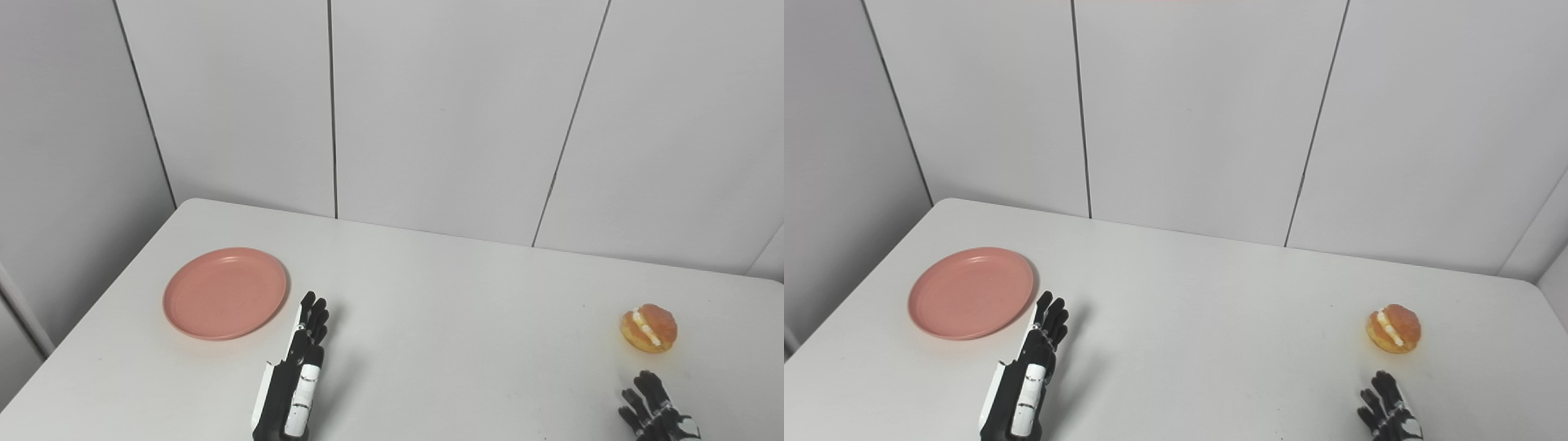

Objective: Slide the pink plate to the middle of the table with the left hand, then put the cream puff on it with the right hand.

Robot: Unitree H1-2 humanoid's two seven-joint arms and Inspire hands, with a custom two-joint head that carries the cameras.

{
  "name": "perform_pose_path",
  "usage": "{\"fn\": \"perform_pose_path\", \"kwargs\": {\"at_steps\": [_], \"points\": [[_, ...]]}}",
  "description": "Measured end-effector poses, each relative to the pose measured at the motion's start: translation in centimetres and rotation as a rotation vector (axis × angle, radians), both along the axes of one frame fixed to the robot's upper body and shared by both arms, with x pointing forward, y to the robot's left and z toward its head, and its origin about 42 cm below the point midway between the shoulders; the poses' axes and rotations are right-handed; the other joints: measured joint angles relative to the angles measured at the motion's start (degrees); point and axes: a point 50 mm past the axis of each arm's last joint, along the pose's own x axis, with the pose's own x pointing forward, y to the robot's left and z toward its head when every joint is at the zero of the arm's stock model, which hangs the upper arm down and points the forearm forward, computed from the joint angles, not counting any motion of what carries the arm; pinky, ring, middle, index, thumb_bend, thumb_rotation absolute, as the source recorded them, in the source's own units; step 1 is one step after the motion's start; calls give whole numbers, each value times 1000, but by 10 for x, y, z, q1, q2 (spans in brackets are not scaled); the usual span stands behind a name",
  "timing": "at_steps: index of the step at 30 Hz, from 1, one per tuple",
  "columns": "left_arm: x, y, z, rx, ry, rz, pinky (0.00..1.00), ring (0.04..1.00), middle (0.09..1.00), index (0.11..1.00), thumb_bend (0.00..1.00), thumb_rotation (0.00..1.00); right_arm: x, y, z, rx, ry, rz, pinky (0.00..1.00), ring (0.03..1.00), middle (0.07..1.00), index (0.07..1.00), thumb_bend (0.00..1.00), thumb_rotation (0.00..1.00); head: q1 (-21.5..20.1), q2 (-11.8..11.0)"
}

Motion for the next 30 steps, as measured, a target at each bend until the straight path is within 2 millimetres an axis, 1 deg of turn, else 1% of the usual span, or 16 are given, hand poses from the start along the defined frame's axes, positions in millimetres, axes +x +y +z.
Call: {"fn": "perform_pose_path", "kwargs": {"at_steps": [2, 4, 5, 7, 8, 10, 12, 13, 14, 16, 18, 21, 23, 25, 28, 30], "points": [[8, 2, 15, 0, -34, 8, 971, 959, 963, 957, 831, 969, 1, 1, 1, 8, -4, 3, 926, 937, 957, 924, 830, 1000, -3, 1], [15, 8, 40, -4, -87, 20, 994, 966, 968, 950, 842, 981, 1, 1, 1, 9, -4, 3, 923, 938, 958, 924, 836, 1000, -4, 3], [19, 11, 52, -6, -116, 24, 996, 967, 968, 949, 843, 982, 0, 1, 1, 9, -4, 3, 923, 938, 959, 924, 837, 1000, -4, 3], [25, 24, 66, -6, -143, 28, 1000, 986, 980, 950, 881, 962, 1, 1, 1, 9, -5, 3, 918, 931, 950, 916, 848, 1000, -4, 4], [28, 33, 69, 1, -146, 25, 1000, 990, 977, 941, 908, 951, 1, 2, 1, 10, -5, 3, 917, 932, 950, 918, 848, 1000, -4, 4], [32, 59, 69, 12, -125, 26, 1000, 998, 974, 932, 939, 942, 1, 2, 2, 10, -8, -1, 913, 932, 949, 917, 854, 1000, -7, 7], [35, 87, 70, 44, -92, 50, 995, 980, 945, 943, 950, 978, 0, 1, 1, 8, -6, -2, 907, 928, 947, 915, 865, 1000, -7, 9], [36, 98, 74, 62, -83, 62, 981, 953, 928, 926, 959, 995, -2, 0, 1, 6, -4, -5, 905, 925, 942, 911, 869, 986, -5, 10], [38, 108, 79, 79, -79, 71, 980, 951, 926, 925, 959, 996, -3, -1, 1, 5, -2, -9, 905, 924, 942, 911, 869, 985, -5, 10], [44, 125, 94, 107, -89, 62, 978, 902, 888, 900, 976, 999, -5, -2, 0, 4, 0, -13, 909, 925, 942, 910, 862, 986, -4, 10], [51, 140, 110, 142, -109, 43, 895, 868, 861, 868, 978, 988, -4, -2, 2, 4, -3, -12, 909, 925, 944, 913, 854, 995, -4, 10], [60, 154, 132, 184, -146, 35, 853, 883, 870, 867, 998, 982, -5, -1, 3, 5, -6, -10, 913, 929, 949, 916, 843, 1000, -3, 8], [66, 161, 134, 185, -142, 47, 858, 900, 878, 888, 992, 997, -4, -1, 3, 4, -6, -9, 904, 920, 941, 909, 845, 1000, -2, 3], [73, 169, 127, 179, -109, 74, 875, 911, 886, 894, 981, 999, -4, 0, 3, -2, -5, -9, 899, 915, 937, 909, 848, 1000, -2, 2], [81, 188, 119, 164, -66, 131, 890, 911, 896, 904, 938, 1000, -4, 0, 2, -4, -1, -11, 901, 917, 938, 909, 840, 1000, -1, 3], [85, 201, 120, 153, -64, 172, 876, 910, 894, 902, 910, 1000, -4, -1, 1, -4, 0, -11, 910, 922, 941, 914, 841, 1000, 1, 2]]}}
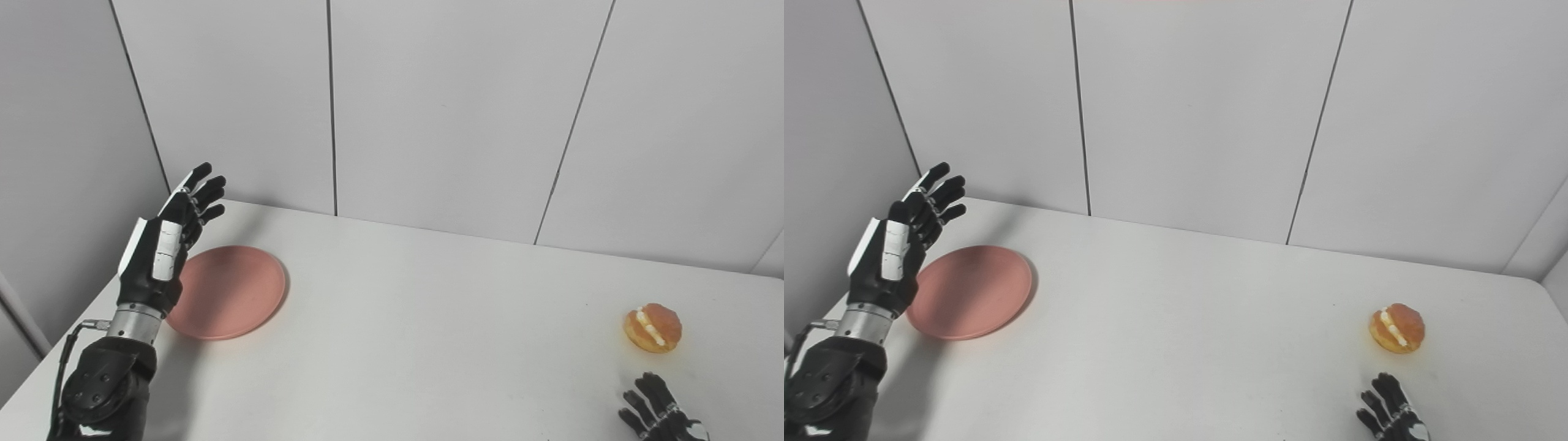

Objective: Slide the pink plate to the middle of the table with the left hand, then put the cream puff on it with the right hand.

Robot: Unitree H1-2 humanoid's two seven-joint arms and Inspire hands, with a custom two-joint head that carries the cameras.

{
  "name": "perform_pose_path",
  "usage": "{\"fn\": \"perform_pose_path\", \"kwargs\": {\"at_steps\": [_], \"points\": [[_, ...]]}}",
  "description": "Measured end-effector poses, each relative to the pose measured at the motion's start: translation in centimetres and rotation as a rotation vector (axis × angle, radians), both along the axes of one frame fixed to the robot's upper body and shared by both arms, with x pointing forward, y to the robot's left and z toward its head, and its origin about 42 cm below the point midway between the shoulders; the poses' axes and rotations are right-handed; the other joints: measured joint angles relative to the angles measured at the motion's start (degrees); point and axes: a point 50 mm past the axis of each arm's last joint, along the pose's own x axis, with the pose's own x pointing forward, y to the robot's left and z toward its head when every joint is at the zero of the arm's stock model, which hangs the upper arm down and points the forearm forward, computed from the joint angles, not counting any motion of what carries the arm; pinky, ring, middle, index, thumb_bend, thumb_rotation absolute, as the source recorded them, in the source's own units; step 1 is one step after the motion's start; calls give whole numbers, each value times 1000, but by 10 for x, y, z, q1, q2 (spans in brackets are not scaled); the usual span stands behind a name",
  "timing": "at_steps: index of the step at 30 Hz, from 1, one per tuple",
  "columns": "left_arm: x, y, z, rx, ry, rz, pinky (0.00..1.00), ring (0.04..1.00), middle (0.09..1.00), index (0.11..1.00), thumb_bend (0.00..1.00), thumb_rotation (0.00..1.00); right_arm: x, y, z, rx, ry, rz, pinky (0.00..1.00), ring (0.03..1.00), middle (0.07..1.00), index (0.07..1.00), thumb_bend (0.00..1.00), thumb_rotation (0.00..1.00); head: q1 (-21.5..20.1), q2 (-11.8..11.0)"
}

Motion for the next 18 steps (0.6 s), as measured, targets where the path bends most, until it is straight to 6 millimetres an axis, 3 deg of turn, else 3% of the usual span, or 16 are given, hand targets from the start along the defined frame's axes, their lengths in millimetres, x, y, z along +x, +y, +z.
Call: {"fn": "perform_pose_path", "kwargs": {"at_steps": [7, 12, 16, 18], "points": [[13, 30, 16, -31, -38, 89, 862, 901, 877, 885, 856, 1000, 0, 1, 0, -8, -1, 1, 900, 917, 939, 912, 849, 1000, -4, 4], [17, 48, -1, -70, 12, 112, 948, 929, 874, 883, 822, 1000, 0, 1, 2, -4, -6, -1, 896, 912, 933, 908, 848, 1000, -6, 9], [16, 59, -7, -70, 29, 150, 928, 915, 872, 881, 848, 1000, -1, 1, 2, -3, -5, -6, 893, 910, 931, 910, 852, 1000, -4, 11], [16, 63, -10, -62, 44, 173, 863, 898, 871, 890, 877, 991, -1, 1, 2, -2, -5, -6, 900, 915, 935, 907, 843, 1000, -3, 12]]}}
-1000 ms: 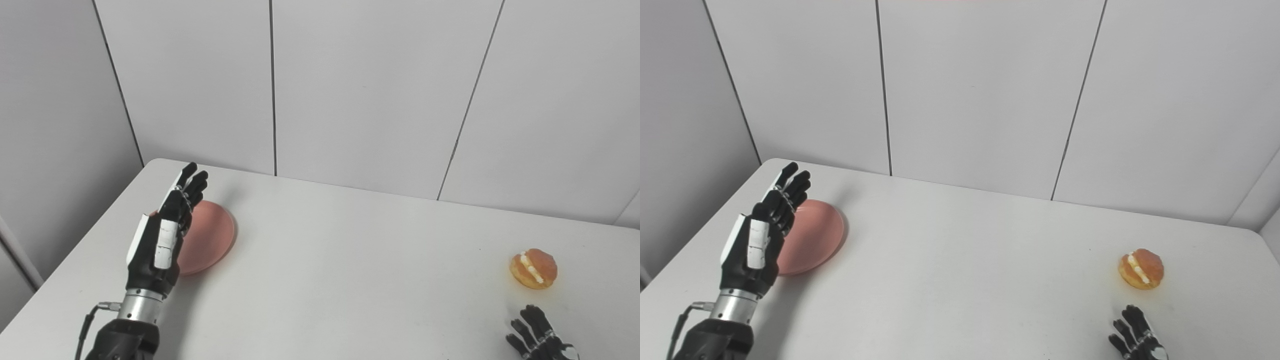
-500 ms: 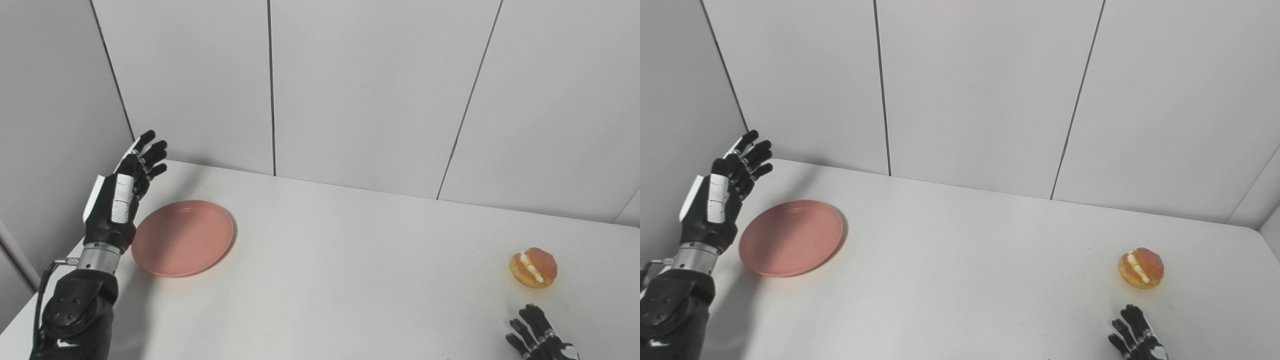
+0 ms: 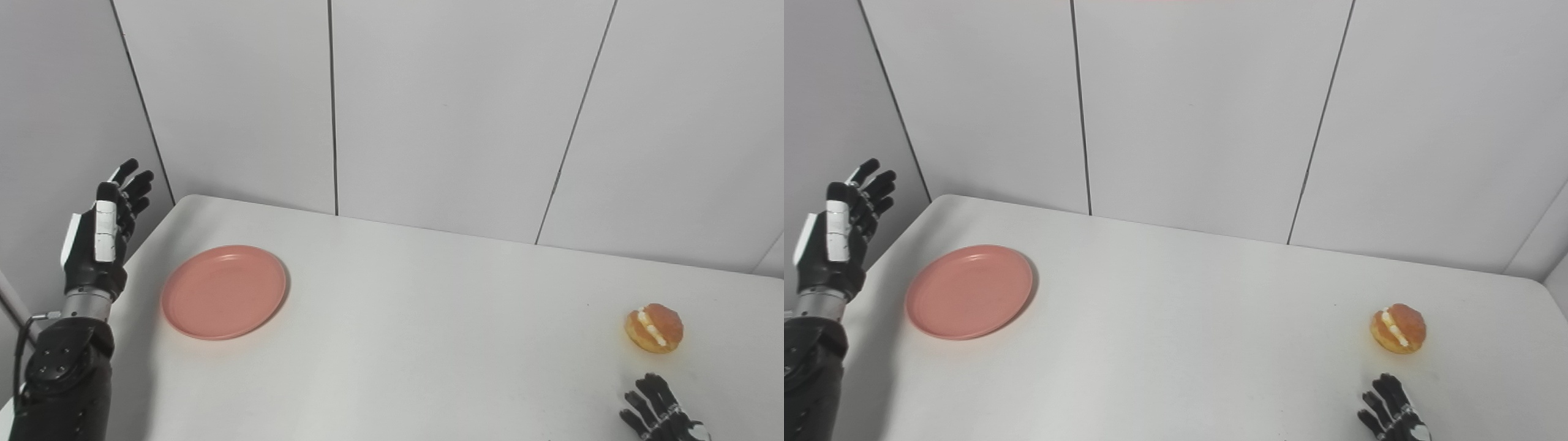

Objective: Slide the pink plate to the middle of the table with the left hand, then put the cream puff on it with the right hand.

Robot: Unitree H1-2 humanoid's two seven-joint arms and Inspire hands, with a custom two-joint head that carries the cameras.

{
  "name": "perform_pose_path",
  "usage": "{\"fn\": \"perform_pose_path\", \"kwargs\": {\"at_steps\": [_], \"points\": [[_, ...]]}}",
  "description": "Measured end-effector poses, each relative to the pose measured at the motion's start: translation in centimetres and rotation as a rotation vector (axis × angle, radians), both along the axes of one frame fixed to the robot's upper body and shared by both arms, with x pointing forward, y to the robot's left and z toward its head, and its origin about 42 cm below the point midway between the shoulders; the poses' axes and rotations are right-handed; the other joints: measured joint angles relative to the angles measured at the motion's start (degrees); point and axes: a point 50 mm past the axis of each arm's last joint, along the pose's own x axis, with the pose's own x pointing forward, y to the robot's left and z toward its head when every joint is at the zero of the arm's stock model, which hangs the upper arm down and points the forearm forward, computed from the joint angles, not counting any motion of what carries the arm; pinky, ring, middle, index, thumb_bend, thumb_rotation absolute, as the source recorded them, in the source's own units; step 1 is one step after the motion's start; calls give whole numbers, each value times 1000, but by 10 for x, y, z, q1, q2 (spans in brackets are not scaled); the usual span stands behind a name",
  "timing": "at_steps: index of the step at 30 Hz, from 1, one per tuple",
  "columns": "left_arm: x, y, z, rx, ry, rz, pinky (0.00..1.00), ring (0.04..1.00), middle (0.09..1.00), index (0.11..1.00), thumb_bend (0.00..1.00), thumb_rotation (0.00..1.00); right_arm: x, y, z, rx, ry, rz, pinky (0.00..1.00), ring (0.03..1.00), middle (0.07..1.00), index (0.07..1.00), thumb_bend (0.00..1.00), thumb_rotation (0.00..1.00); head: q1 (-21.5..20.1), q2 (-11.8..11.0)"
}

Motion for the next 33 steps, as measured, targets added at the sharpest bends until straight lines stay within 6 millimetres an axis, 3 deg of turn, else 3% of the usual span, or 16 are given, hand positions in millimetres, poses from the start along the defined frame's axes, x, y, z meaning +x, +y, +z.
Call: {"fn": "perform_pose_path", "kwargs": {"at_steps": [4, 6, 17, 26, 33], "points": [[1, 5, -11, -7, 42, 27, 830, 886, 868, 901, 916, 965, 0, 0, 0, 0, 0, 0, 903, 920, 941, 906, 824, 1000, 1, -1], [2, 8, -19, -12, 66, 34, 870, 894, 867, 898, 953, 949, 0, 0, 0, 2, 0, 0, 904, 920, 940, 903, 824, 1000, 4, 3], [8, 47, -89, -72, 220, 32, 878, 877, 839, 889, 1000, 864, -6, 1, 0, 15, 4, -23, 888, 904, 924, 894, 819, 1000, -3, 14], [29, 48, -92, -89, 201, -38, 889, 854, 834, 883, 1000, 861, -10, 3, 2, 16, 5, -29, 871, 894, 919, 892, 829, 1000, -5, 20], [33, 48, -94, -86, 213, -56, 847, 879, 859, 900, 1000, 859, -12, 3, 2, 12, 12, -31, 868, 891, 913, 891, 823, 1000, -10, 25]]}}
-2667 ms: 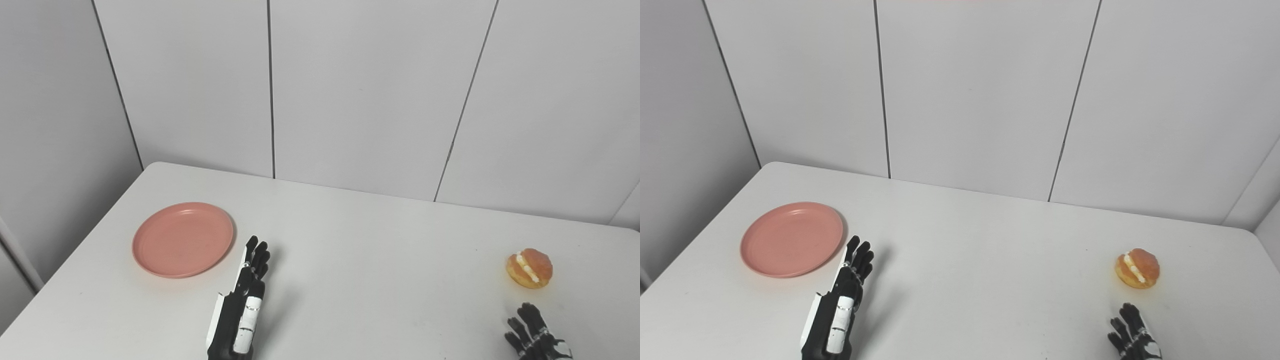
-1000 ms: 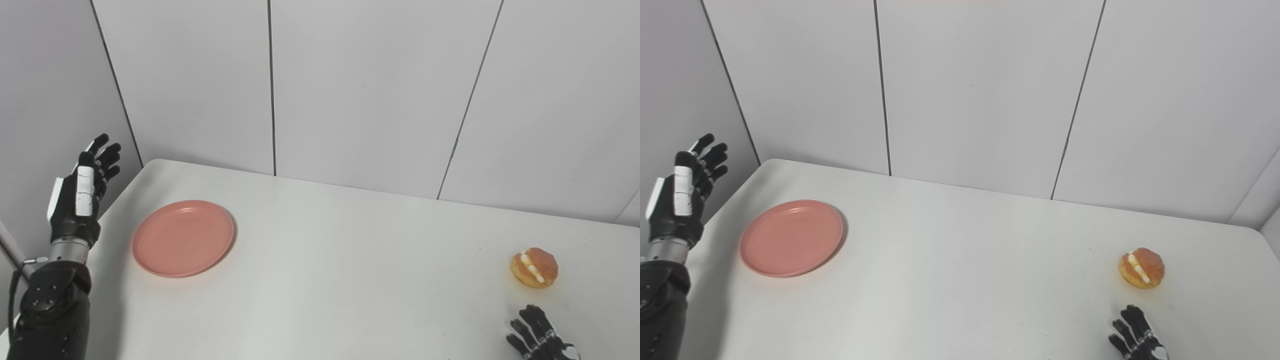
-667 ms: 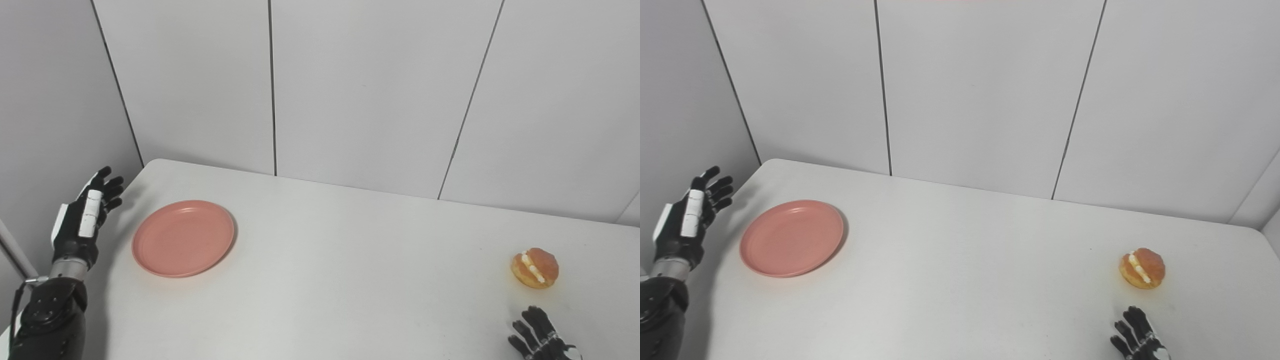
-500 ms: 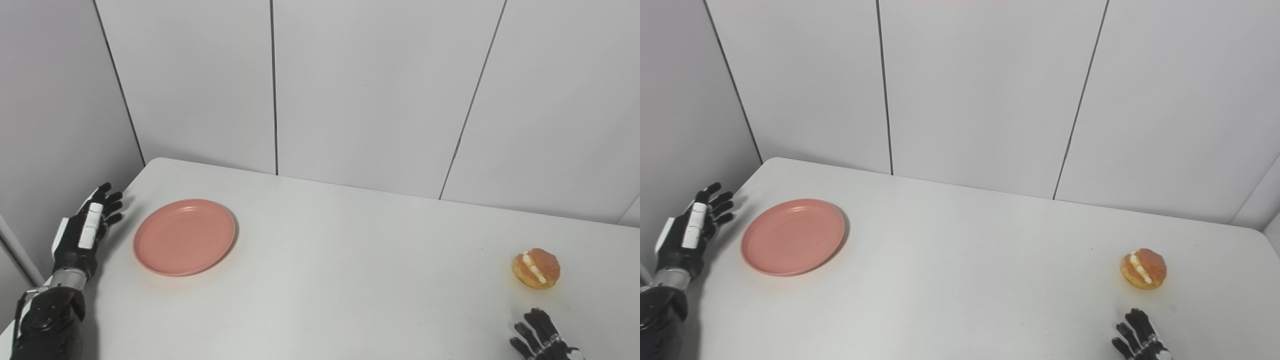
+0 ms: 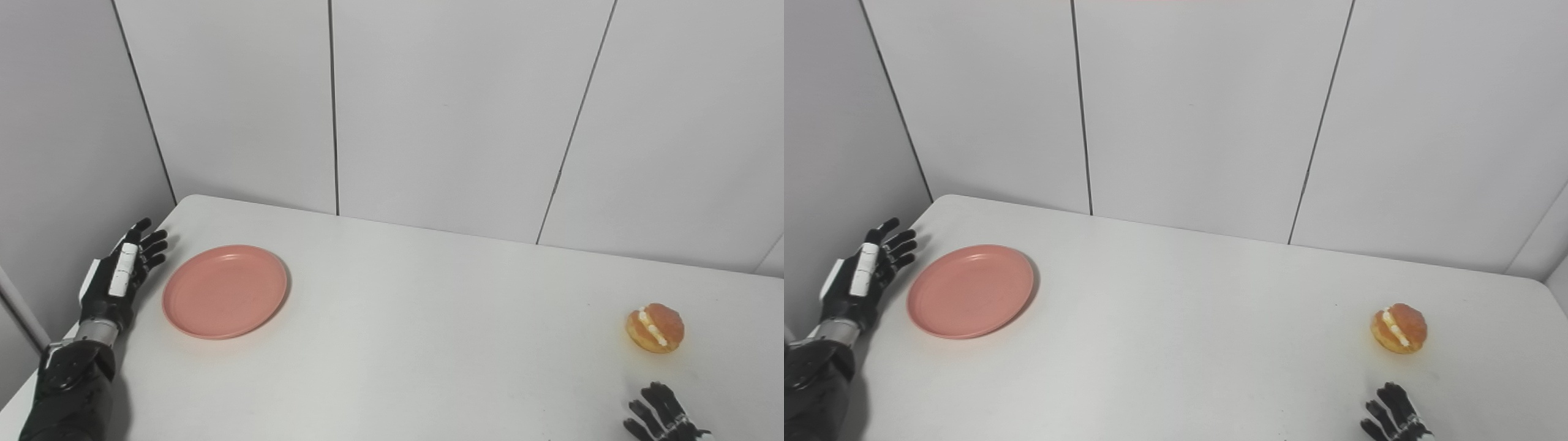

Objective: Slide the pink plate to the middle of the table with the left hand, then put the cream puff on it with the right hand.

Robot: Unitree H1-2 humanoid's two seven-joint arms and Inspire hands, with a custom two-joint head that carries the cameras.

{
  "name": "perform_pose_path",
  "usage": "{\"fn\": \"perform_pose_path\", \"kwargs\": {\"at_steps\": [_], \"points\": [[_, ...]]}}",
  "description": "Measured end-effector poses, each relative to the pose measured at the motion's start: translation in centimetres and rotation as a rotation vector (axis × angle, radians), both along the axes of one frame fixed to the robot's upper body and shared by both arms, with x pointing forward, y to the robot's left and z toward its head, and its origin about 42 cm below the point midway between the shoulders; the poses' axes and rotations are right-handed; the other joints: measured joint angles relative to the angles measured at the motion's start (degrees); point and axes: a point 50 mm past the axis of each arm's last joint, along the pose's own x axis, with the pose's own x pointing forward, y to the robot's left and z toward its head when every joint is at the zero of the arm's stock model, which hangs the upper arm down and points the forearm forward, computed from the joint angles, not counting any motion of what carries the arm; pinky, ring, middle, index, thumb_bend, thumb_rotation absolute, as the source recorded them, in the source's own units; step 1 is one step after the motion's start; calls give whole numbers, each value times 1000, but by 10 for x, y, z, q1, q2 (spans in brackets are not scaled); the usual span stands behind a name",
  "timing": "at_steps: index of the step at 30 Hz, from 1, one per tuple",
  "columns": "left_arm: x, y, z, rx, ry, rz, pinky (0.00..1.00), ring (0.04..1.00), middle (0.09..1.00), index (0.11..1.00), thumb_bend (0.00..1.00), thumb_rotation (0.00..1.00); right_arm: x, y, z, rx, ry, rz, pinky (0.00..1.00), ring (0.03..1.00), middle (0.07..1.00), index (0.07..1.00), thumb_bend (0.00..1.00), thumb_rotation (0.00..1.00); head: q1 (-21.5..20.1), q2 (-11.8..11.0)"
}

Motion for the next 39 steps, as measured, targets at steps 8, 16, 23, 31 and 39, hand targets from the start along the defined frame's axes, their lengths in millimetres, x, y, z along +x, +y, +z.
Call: {"fn": "perform_pose_path", "kwargs": {"at_steps": [8, 16, 23, 31, 39], "points": [[5, -16, 2, 30, -15, -65, 863, 885, 861, 900, 1000, 882, -1, 0, 1, -1, 12, 0, 872, 895, 915, 894, 811, 1000, -4, 4], [10, -31, 3, 43, -24, -126, 944, 921, 888, 920, 999, 880, -4, 2, 2, -1, 16, 6, 863, 885, 905, 891, 807, 1000, -9, 10], [8, -47, 1, 45, -1, -170, 990, 962, 930, 954, 891, 948, -4, 1, 3, 5, 15, 6, 875, 892, 911, 895, 808, 1000, -8, 12], [11, -62, 1, 14, 25, -179, 988, 949, 919, 972, 902, 953, -4, 3, 3, 4, 15, 5, 868, 889, 913, 902, 809, 1000, -15, 15], [13, -89, 0, -15, 27, -217, 933, 923, 900, 940, 933, 935, -4, 4, 3, -4, 16, -2, 856, 882, 908, 892, 825, 1000, -20, 17]]}}
